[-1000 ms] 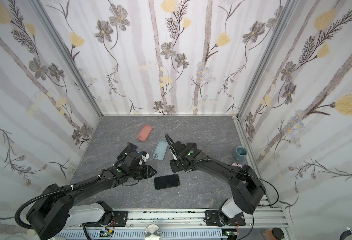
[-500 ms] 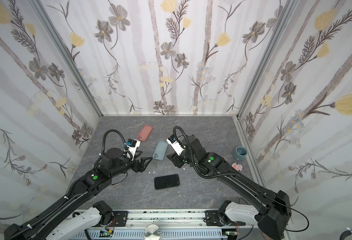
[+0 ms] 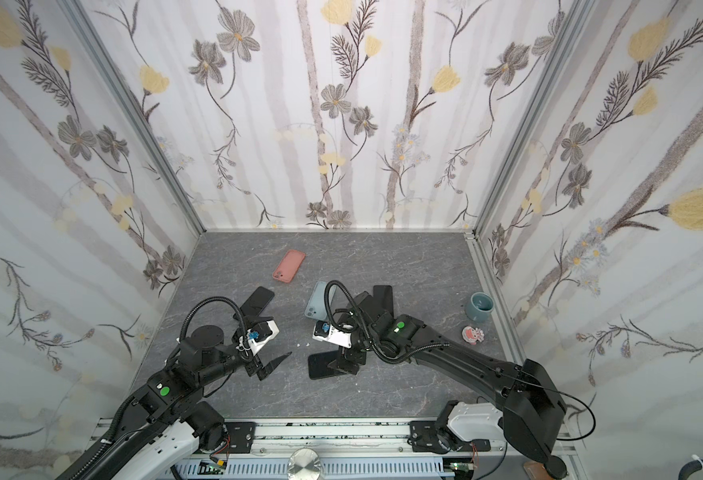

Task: Put the phone into the phone case
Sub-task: 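Grasp the cased phone with the right gripper while the left draws back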

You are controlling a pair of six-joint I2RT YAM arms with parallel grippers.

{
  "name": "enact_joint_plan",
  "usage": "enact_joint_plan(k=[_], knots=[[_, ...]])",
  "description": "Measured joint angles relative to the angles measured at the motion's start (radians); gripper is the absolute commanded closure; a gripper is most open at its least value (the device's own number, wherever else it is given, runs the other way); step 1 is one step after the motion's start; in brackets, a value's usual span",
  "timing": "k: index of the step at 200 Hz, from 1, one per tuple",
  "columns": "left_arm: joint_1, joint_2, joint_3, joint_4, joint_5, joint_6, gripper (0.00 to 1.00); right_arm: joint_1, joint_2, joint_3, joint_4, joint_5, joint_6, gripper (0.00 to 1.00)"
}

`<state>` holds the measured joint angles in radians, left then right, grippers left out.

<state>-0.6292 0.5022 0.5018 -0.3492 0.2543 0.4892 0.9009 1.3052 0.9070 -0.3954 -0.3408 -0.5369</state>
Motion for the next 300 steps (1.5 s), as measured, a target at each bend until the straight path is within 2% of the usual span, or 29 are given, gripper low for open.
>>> enact_joint_plan(k=[54,137,212,300], knots=[[0.0,0.003,-0.061,-0.054,0.031,0.042,0.0,0.037,0.146,-0.006,0.004,0.052,-0.085,0.0],[-0.002,0.019,-0.079,-0.067,0.055,0.057,0.0,0.051,0.338,0.049,-0.005,0.148,-0.1,0.06],[-0.004,0.017,-0.084,-0.067,0.057,0.057,0.0,0.053,0.406,0.075,-0.027,0.158,-0.11,0.07],[-0.004,0.013,-0.088,-0.066,0.057,0.058,0.0,0.052,0.465,0.116,-0.064,0.149,-0.111,0.19]])
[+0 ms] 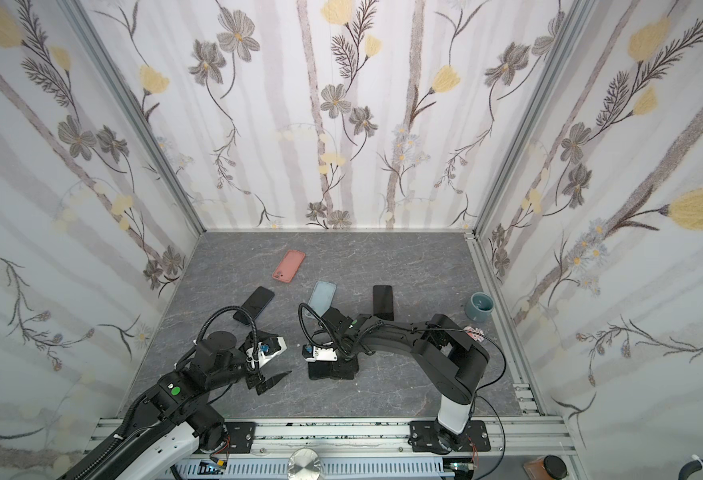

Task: Put the phone into the phone case
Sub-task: 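Grasp the cased phone with the right gripper while the left draws back, then lift the cased phone with the right gripper and carry it farther from the robot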

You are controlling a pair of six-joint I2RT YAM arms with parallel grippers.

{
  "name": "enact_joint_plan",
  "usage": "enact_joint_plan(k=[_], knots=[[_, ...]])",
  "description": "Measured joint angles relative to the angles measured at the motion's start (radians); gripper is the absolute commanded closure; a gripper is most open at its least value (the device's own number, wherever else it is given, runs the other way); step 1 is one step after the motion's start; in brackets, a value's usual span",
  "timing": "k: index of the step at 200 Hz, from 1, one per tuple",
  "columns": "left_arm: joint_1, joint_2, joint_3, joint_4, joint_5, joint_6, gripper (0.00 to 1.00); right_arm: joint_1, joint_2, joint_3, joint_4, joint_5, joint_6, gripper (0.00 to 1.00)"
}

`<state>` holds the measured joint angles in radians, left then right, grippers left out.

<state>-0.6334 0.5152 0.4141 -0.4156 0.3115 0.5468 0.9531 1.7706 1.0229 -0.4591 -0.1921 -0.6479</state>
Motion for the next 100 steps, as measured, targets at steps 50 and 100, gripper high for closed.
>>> enact_joint_plan(k=[50,100], knots=[[-0.001,-0.006,-0.002,0.0,0.0,0.0,0.0,0.0,-0.004,0.0,0.0,0.003,0.001,0.25],[-0.002,-0.012,-0.002,0.0,0.0,0.0,0.0,0.0,-0.03,-0.019,-0.022,0.016,0.014,0.29]])
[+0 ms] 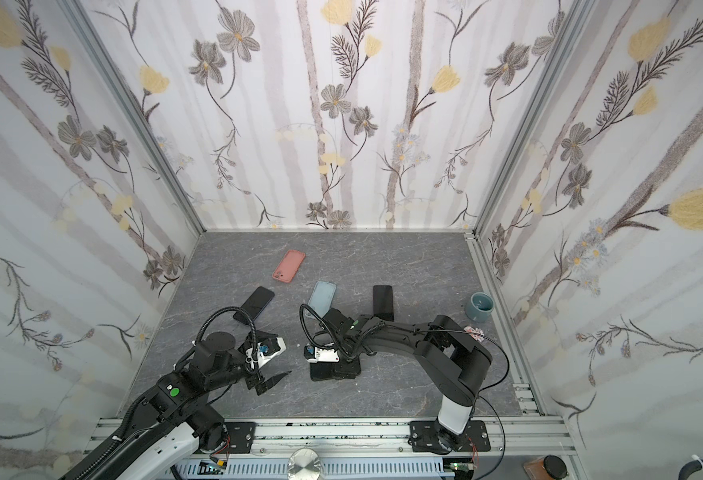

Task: Put the phone into the phone case
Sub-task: 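Lift the cased phone with the right gripper and carry it farther from the robot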

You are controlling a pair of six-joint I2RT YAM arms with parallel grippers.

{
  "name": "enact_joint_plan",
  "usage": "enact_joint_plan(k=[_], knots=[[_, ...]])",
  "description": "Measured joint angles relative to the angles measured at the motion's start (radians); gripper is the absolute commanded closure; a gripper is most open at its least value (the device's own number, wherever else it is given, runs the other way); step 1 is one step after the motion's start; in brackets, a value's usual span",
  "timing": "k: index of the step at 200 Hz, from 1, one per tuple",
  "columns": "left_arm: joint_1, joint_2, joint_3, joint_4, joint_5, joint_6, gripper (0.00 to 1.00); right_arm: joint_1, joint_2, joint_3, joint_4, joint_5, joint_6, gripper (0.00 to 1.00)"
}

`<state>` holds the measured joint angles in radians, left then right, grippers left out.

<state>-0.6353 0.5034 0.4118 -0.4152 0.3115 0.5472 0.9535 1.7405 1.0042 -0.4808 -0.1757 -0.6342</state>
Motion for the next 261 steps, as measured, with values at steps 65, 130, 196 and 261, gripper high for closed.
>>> enact_joint_plan(k=[65,130,196,261], knots=[[0.0,0.0,0.0,0.0,0.0,0.002,0.0,-0.002,-0.076,-0.079,0.007,0.011,0.059,0.33],[-0.005,0.006,0.001,0.0,0.007,0.002,0.0,-0.024,-0.221,-0.19,0.075,0.018,0.178,0.35],[-0.008,0.022,0.014,0.015,0.008,-0.003,0.0,-0.104,-0.407,-0.291,0.115,0.014,0.309,0.37],[-0.012,0.127,0.051,0.173,0.038,-0.095,0.0,-0.314,-0.574,-0.312,0.123,0.026,0.467,0.42]])
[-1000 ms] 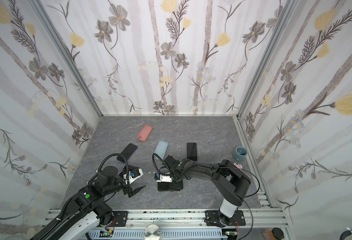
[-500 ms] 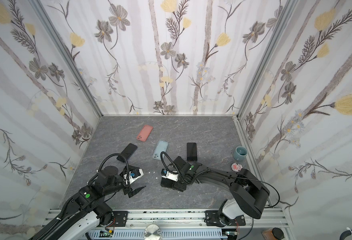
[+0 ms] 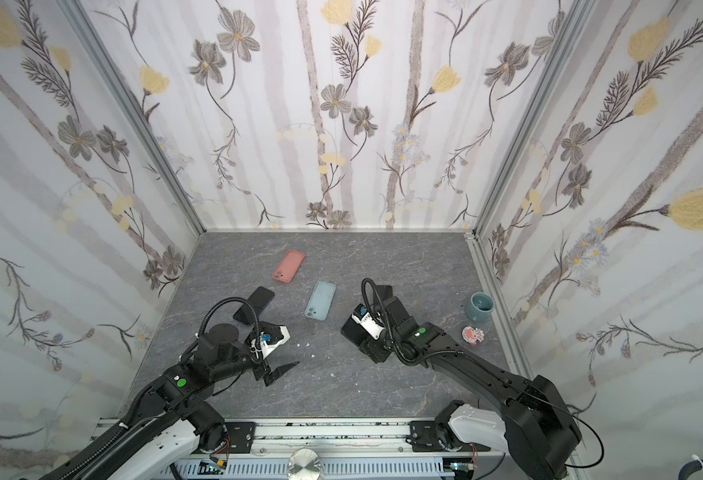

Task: Put the phone into the phone case
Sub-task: 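Lift the cased phone with the right gripper and carry it farther from the robot, then lower the cased phone onto the table and open the right gripper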

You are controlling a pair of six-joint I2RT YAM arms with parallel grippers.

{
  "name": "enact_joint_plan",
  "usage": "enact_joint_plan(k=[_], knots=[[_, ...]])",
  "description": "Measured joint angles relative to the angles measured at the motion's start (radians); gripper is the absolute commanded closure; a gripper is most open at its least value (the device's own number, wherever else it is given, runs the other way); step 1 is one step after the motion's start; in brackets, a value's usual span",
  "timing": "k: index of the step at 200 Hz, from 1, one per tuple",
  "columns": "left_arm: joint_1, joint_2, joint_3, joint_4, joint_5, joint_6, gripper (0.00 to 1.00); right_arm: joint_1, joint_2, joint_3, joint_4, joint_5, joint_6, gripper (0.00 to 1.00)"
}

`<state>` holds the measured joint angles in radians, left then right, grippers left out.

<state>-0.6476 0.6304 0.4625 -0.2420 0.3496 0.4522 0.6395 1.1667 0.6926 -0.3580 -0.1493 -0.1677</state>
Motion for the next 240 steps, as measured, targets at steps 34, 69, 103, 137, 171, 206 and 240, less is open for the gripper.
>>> enact_joint_plan(k=[34,69,103,137,171,206,240], knots=[[-0.003,0.099,0.019,0.13,0.006,-0.044,0.0,-0.171,-0.007,0.024,0.002,0.034,0.089,0.44],[-0.003,0.231,0.043,0.27,0.005,-0.092,0.0,-0.315,0.105,0.108,0.011,0.051,0.166,0.45],[-0.004,0.347,0.05,0.412,0.006,-0.114,0.0,-0.441,0.284,0.22,0.016,0.082,0.223,0.46],[-0.005,0.425,0.049,0.51,0.014,-0.12,0.0,-0.549,0.491,0.364,0.015,0.084,0.239,0.46],[-0.007,0.417,-0.002,0.594,0.021,-0.142,0.0,-0.63,0.647,0.484,0.007,0.086,0.246,0.47],[-0.008,0.409,-0.018,0.628,0.021,-0.146,0.0,-0.655,0.782,0.6,-0.014,0.085,0.245,0.48],[-0.01,0.415,-0.018,0.645,0.021,-0.15,0.0,-0.665,0.853,0.655,-0.034,0.111,0.237,0.45]])
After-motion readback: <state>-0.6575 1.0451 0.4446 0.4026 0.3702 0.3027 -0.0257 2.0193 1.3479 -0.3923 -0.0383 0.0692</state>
